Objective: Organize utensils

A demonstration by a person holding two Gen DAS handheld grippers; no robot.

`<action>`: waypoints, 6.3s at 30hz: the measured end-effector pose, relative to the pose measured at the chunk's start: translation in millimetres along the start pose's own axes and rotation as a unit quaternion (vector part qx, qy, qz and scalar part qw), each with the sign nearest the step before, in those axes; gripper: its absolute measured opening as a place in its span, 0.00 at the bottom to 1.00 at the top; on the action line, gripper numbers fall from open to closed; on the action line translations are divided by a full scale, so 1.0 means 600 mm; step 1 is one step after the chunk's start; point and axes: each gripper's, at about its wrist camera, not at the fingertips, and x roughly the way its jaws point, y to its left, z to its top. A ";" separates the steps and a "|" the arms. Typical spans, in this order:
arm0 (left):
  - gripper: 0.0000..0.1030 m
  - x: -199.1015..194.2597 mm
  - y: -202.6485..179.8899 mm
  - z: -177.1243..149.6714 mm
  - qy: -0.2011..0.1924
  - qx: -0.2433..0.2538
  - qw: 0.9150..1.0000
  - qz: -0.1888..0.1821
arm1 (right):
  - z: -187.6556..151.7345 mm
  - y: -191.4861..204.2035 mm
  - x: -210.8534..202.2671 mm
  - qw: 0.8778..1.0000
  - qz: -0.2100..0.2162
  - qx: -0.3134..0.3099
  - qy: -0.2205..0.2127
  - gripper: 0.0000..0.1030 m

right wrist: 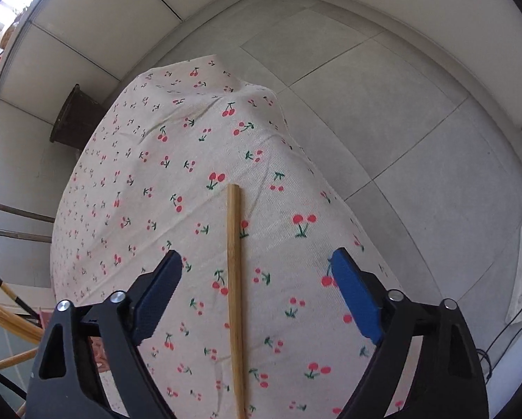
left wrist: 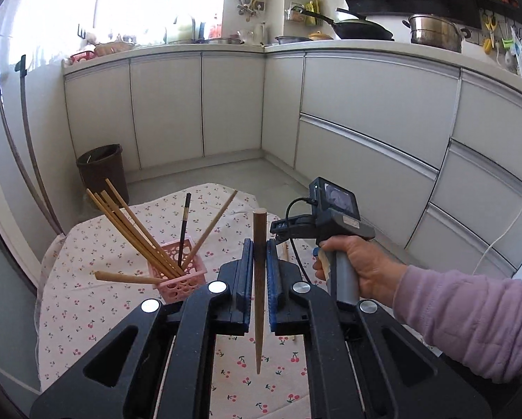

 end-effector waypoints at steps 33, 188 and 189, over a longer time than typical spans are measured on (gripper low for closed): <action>0.06 -0.083 0.063 0.064 -0.058 -0.106 0.993 0.006 | -0.098 0.073 -0.330 0.967 0.147 -0.154 -0.139 0.08; 0.93 -0.027 0.053 -0.010 -0.041 -0.112 0.958 0.259 | -0.289 0.079 -0.392 0.910 -0.010 -0.231 -0.344 0.93; 0.93 -0.027 0.053 -0.010 -0.042 -0.113 0.958 0.259 | -0.290 0.079 -0.392 0.910 -0.010 -0.231 -0.343 0.93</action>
